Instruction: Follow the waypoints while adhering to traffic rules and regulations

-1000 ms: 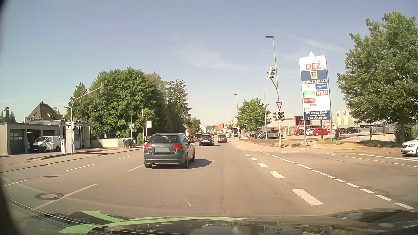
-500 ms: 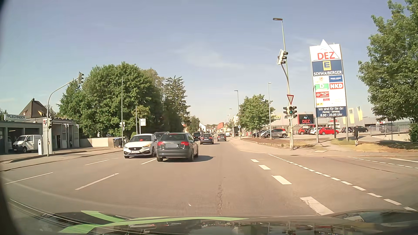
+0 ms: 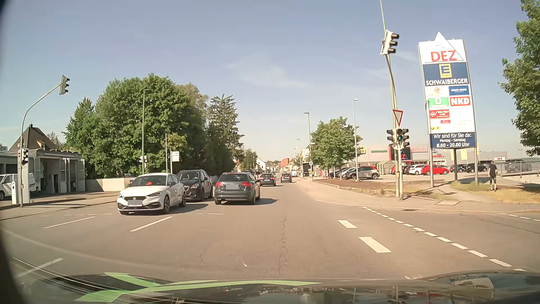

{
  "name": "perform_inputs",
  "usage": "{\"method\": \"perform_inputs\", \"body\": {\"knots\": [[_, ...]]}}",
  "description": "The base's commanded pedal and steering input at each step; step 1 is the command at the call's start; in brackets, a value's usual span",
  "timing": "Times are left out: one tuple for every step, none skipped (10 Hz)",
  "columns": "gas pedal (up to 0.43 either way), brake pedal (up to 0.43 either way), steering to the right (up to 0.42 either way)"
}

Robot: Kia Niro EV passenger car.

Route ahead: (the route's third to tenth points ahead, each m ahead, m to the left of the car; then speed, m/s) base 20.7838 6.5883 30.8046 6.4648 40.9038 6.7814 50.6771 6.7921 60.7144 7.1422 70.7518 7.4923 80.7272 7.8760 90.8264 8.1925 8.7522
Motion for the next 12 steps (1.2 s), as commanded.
{"method": "perform_inputs", "body": {"knots": [[0.138, 0.0, -0.004], [0.138, 0.0, -0.006], [0.138, 0.0, -0.007], [0.138, 0.0, -0.008], [0.138, 0.0, -0.008], [0.138, 0.0, -0.008], [0.138, 0.0, -0.008], [0.138, 0.0, -0.008], [0.138, 0.0, -0.008], [0.138, 0.0, -0.008], [0.138, 0.0, -0.008], [0.138, 0.0, -0.008]]}}
